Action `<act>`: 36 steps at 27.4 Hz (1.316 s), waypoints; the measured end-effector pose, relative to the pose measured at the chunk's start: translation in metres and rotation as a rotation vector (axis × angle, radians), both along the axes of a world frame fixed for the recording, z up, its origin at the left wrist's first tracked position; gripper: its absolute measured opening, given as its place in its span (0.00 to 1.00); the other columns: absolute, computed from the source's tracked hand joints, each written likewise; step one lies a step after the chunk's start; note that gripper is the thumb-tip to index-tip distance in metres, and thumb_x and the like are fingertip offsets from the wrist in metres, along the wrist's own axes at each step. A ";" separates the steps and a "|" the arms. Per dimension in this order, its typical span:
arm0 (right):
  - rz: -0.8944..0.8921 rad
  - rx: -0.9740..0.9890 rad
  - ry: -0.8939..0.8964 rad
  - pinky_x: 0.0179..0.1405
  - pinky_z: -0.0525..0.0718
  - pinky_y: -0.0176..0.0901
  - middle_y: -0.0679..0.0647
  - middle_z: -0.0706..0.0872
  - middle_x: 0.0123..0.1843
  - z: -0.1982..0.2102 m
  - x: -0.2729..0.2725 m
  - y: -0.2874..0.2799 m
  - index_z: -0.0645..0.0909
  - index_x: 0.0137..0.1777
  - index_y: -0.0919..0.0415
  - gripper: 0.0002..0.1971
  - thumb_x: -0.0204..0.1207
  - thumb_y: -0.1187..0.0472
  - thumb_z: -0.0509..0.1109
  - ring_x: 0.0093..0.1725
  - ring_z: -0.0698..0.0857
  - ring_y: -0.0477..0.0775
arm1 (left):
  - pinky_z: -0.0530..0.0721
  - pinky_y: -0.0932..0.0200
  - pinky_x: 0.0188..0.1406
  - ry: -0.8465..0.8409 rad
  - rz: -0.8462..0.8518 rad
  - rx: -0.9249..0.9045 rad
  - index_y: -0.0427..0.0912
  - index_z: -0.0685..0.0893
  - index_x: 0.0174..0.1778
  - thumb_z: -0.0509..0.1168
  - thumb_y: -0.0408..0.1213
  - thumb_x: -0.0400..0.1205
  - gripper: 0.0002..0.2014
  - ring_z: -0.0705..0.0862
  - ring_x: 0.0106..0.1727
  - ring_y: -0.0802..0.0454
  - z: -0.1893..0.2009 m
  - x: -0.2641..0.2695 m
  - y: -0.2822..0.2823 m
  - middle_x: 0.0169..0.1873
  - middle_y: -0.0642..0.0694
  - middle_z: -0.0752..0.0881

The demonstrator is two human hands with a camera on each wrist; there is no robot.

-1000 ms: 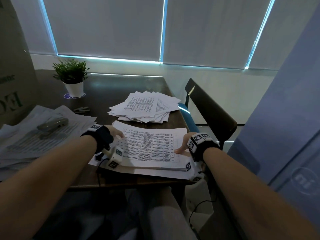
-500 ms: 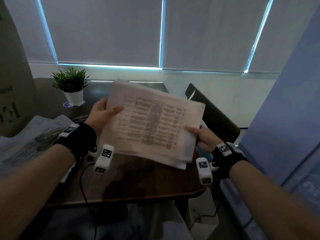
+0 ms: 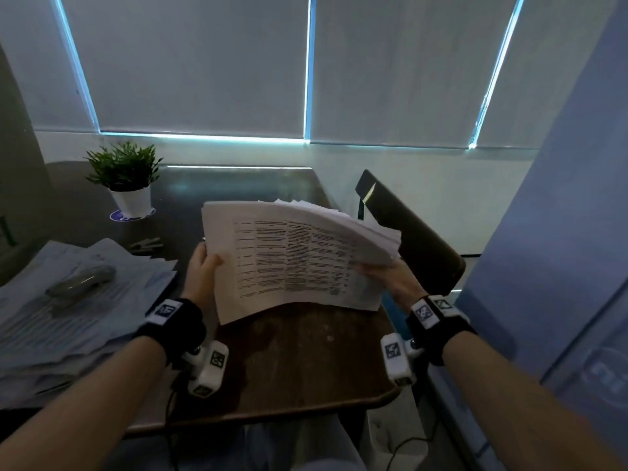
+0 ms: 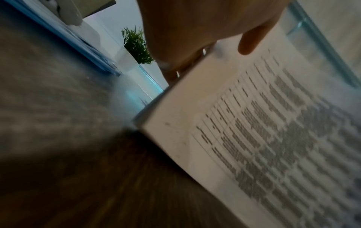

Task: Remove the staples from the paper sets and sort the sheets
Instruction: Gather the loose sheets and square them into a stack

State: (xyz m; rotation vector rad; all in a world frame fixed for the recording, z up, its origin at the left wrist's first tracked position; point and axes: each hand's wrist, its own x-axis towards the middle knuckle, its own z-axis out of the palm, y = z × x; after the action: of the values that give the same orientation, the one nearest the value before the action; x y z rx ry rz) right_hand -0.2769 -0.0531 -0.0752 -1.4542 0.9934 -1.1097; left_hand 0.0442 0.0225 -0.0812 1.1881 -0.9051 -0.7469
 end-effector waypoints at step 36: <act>-0.307 0.184 -0.308 0.47 0.90 0.51 0.61 0.92 0.50 0.022 0.026 -0.015 0.85 0.53 0.64 0.13 0.75 0.55 0.79 0.48 0.90 0.59 | 0.82 0.44 0.61 0.332 0.013 0.411 0.42 0.77 0.68 0.76 0.66 0.60 0.45 0.82 0.63 0.41 -0.002 -0.013 -0.052 0.66 0.43 0.81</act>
State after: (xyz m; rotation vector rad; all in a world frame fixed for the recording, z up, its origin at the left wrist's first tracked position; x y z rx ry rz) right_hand -0.2506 -0.0681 -0.0529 -0.9676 1.0864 -1.3758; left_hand 0.0312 -0.0298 -0.0829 1.3712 -0.4775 -1.1179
